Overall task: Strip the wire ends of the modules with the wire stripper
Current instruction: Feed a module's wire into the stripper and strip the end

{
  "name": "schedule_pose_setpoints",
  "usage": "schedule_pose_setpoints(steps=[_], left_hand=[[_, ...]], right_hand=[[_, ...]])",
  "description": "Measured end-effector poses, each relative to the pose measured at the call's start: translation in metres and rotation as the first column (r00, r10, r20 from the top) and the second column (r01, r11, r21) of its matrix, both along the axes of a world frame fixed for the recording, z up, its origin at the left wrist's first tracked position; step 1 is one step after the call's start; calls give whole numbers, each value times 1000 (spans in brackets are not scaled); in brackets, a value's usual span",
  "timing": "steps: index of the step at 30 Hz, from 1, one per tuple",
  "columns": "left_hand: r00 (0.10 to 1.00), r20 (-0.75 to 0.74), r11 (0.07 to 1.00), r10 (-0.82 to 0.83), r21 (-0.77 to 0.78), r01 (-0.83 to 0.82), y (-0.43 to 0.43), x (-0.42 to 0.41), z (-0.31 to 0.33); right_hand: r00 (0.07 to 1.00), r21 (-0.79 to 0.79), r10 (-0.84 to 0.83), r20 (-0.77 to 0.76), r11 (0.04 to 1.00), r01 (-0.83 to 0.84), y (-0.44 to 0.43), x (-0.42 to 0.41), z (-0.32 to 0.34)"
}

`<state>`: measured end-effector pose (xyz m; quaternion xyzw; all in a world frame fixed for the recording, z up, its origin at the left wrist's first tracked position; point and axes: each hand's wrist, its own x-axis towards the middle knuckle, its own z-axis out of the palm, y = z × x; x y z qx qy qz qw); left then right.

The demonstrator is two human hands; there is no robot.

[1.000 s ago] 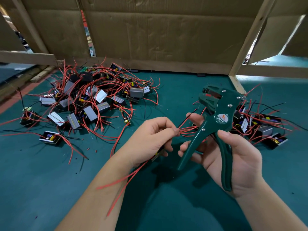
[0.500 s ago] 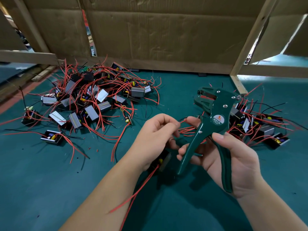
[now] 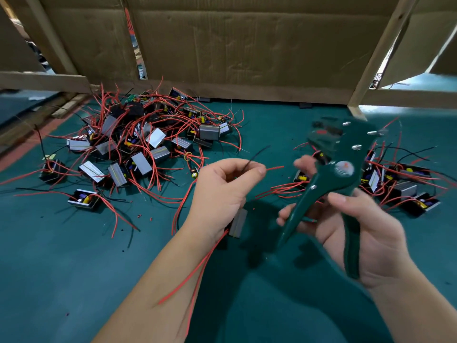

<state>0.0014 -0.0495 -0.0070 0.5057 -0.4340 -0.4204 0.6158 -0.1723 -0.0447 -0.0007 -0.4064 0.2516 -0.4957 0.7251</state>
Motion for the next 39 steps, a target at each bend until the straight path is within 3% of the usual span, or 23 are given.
schedule_pose_setpoints(steps=[3, 7, 11, 18, 28, 39], left_hand=[[993, -92, 997, 68, -13, -69, -4, 12, 2], [979, -195, 997, 58, -36, -66, -6, 20, 4], [977, -212, 998, -27, -64, 14, -3, 18, 5], [987, -150, 999, -50, -25, 46, 0, 16, 7], [986, -132, 994, -106, -36, 102, 0, 15, 5], [980, -108, 986, -165, 4, 166, -2, 22, 3]], right_hand=[[997, -4, -58, -58, 998, 58, -8, -8, 4], [986, 175, 135, -98, 978, -116, -6, -3, -2], [954, 247, 233, -189, 951, -183, 4, 15, -11], [911, 140, 408, 54, 901, -412, 12, 19, -11], [929, 129, 357, -97, 930, -344, 11, 13, -13], [918, 153, 370, -142, 924, -349, 10, 10, -10]])
